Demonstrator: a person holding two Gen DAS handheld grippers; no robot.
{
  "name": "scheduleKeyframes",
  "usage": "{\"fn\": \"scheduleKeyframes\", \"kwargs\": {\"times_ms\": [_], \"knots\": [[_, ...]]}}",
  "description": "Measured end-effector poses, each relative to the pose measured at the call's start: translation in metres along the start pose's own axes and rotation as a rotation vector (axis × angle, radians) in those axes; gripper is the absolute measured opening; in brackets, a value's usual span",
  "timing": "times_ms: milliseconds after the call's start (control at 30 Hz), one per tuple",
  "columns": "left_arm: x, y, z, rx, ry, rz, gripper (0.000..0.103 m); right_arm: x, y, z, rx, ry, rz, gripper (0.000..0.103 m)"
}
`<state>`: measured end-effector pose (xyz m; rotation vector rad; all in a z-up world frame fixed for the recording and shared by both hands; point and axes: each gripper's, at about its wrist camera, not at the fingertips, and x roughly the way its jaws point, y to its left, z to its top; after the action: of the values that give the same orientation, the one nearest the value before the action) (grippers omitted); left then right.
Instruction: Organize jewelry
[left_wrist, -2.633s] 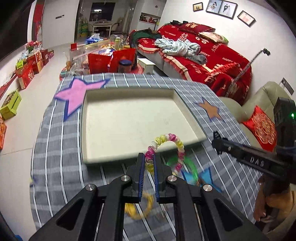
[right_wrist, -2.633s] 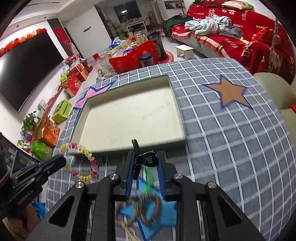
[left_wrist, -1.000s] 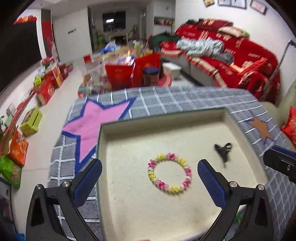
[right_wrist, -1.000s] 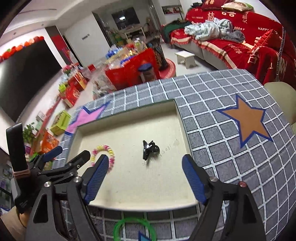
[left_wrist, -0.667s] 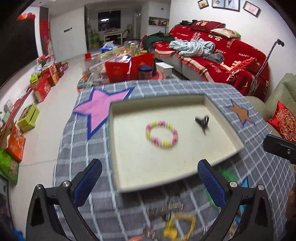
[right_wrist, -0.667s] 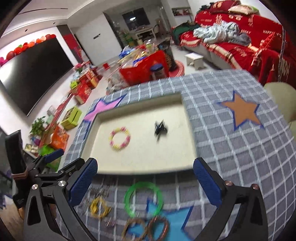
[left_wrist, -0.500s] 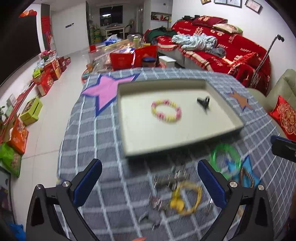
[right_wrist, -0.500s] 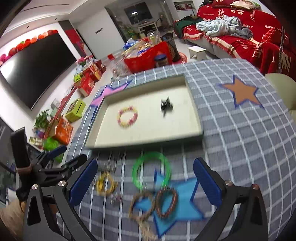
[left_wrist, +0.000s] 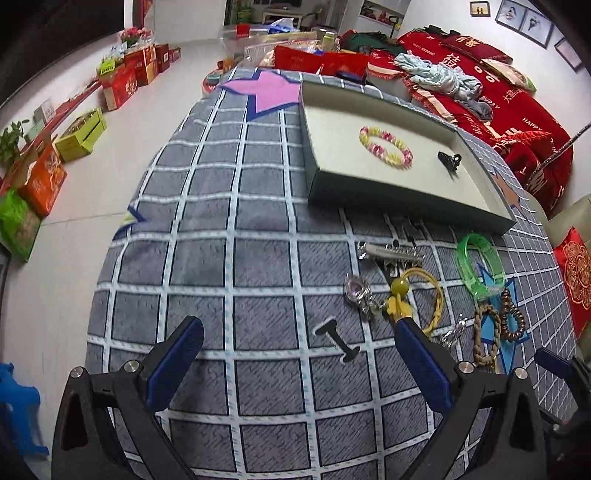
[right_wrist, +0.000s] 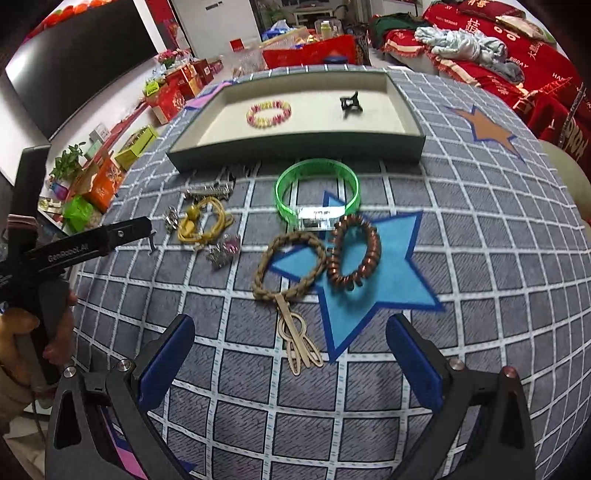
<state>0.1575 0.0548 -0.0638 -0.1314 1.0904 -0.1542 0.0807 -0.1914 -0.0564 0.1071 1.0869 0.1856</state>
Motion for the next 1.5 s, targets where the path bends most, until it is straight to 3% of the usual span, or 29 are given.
{"fn": "scheduleKeyframes", "kwargs": {"times_ms": [167,233,567,733,867,933,1000,1067,1133,1200,1233,1333,1433,1467,1500], "knots": [[0.001,0.002,-0.008,0.009,0.013,0.01,0.103,0.008,-0.003,-0.003,0.011,0.023,-0.012,0.089],[0.004,0.001,-0.009,0.016,0.021,0.009,0.103,0.013,-0.003,-0.004,0.014,0.035,-0.012,0.075],[0.015,-0.011,-0.002,0.065,0.005,0.058,0.103,0.02,0.014,-0.003,-0.054,0.028,-0.056,0.069],[0.02,-0.02,0.001,0.09,-0.013,0.086,0.103,0.024,0.022,0.003,-0.081,0.023,-0.092,0.049],[0.019,-0.025,0.002,0.113,-0.026,0.095,0.101,0.025,0.025,0.004,-0.102,0.03,-0.103,0.047],[0.018,-0.027,0.002,0.124,-0.038,0.107,0.094,0.025,0.028,0.002,-0.119,0.033,-0.114,0.045],[0.018,-0.029,0.001,0.133,-0.041,0.107,0.093,0.024,0.03,0.002,-0.131,0.035,-0.113,0.041],[0.017,-0.031,0.002,0.14,-0.05,0.105,0.082,0.025,0.031,0.002,-0.134,0.04,-0.114,0.038],[0.017,-0.034,0.003,0.153,-0.05,0.097,0.076,0.024,0.032,0.003,-0.137,0.042,-0.115,0.028],[0.016,-0.037,0.003,0.17,-0.059,0.091,0.061,0.024,0.033,0.003,-0.138,0.043,-0.111,0.019],[0.015,-0.039,0.003,0.182,-0.063,0.085,0.047,0.024,0.033,0.003,-0.138,0.043,-0.111,0.019],[0.014,-0.041,0.002,0.195,-0.063,0.064,0.026,0.022,0.031,0.001,-0.119,0.04,-0.087,0.019],[0.011,-0.037,0.0,0.176,-0.063,0.028,0.026,0.018,0.026,-0.001,-0.091,0.034,-0.05,0.019],[0.011,-0.035,0.0,0.168,-0.061,0.016,0.018,0.015,0.025,-0.001,-0.086,0.03,-0.046,0.019],[0.01,-0.034,0.0,0.162,-0.058,0.002,0.017,0.013,0.023,-0.001,-0.081,0.026,-0.039,0.019]]}}
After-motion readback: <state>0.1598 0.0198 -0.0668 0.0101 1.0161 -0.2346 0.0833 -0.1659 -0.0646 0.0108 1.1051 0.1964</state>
